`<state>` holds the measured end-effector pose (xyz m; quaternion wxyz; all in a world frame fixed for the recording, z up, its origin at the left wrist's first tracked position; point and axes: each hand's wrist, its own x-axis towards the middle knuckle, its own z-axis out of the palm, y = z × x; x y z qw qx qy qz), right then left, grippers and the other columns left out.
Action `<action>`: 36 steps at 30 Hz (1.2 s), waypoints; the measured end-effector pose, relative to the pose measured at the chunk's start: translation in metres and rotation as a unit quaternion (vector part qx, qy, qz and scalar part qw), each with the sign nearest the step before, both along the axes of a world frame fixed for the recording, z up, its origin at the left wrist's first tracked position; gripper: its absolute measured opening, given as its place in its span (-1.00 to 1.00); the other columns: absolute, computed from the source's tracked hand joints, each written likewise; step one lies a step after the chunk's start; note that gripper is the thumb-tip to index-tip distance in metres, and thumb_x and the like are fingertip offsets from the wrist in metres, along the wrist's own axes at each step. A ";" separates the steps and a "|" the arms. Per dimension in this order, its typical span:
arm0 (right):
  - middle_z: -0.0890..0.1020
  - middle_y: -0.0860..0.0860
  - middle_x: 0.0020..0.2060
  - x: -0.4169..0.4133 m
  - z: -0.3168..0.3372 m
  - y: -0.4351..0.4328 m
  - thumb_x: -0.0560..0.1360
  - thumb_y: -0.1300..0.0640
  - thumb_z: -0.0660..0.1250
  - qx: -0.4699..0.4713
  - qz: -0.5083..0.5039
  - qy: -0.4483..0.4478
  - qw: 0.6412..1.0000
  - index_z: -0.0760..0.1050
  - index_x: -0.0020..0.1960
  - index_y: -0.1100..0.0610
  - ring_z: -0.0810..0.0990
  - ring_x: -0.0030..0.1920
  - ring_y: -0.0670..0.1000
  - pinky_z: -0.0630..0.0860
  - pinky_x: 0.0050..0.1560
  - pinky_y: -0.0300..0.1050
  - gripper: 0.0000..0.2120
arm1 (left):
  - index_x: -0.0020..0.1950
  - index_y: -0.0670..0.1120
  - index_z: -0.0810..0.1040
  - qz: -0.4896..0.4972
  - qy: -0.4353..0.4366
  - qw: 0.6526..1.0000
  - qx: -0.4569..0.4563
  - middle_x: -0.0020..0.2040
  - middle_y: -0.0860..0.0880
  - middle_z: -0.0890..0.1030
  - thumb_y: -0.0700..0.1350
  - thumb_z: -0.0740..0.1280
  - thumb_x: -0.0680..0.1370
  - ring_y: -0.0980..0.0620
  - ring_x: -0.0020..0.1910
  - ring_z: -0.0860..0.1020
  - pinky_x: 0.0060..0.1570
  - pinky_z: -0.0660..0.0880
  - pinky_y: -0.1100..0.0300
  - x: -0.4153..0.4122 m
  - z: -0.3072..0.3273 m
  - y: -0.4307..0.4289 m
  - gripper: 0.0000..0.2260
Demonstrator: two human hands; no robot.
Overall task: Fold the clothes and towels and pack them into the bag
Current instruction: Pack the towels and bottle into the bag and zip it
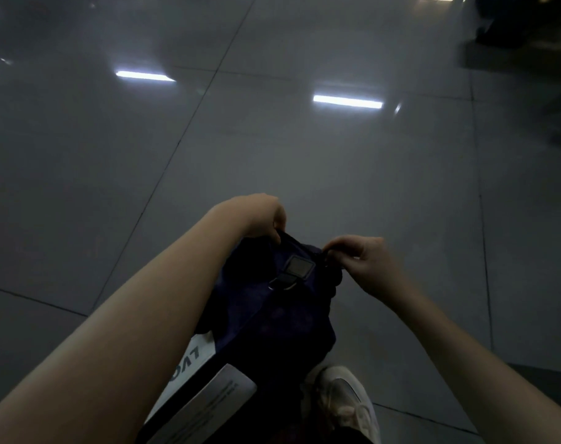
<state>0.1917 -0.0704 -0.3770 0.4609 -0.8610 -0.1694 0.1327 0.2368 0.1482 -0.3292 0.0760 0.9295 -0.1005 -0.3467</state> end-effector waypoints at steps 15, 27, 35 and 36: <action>0.51 0.04 -0.32 -0.025 -0.005 0.016 0.57 0.33 0.19 0.120 -0.196 0.228 0.946 0.48 -0.15 0.23 0.51 -0.24 0.01 0.55 -0.14 -0.04 -0.84 | 0.01 -0.07 0.61 -0.021 0.002 1.000 -0.006 0.04 -0.05 0.60 -0.03 0.40 0.50 -0.08 0.03 0.54 0.06 0.51 0.00 -0.016 -0.003 -0.039 -0.84; 0.60 0.12 -0.28 -0.032 -0.015 0.031 0.35 0.11 0.52 0.050 -0.269 0.280 0.920 0.46 -0.26 0.16 0.61 -0.19 0.11 0.56 -0.11 0.08 -0.75 | 0.03 -0.05 0.61 -0.009 -0.034 0.999 -0.008 0.07 -0.05 0.59 -0.05 0.38 0.49 -0.08 0.04 0.54 -0.10 0.44 0.10 -0.023 -0.003 -0.034 -0.85; 0.67 0.15 -0.19 -0.032 0.000 0.047 0.41 0.26 0.45 0.057 -0.226 0.236 0.943 0.60 -0.12 0.20 0.64 -0.14 0.10 0.58 -0.05 0.03 -0.93 | 0.01 -0.08 0.62 0.011 -0.052 0.998 -0.014 0.03 -0.06 0.60 -0.08 0.38 0.49 -0.08 -0.01 0.55 -0.19 0.36 0.13 -0.027 0.002 -0.031 -0.86; 0.67 0.15 -0.18 -0.032 0.000 0.048 0.41 0.25 0.45 0.053 -0.221 0.233 0.946 0.61 -0.10 0.21 0.65 -0.12 0.10 0.58 -0.04 0.03 -0.92 | 0.01 -0.08 0.62 0.010 -0.054 0.998 -0.013 0.03 -0.06 0.60 -0.09 0.38 0.49 -0.08 -0.02 0.56 -0.20 0.37 0.13 -0.028 0.001 -0.031 -0.86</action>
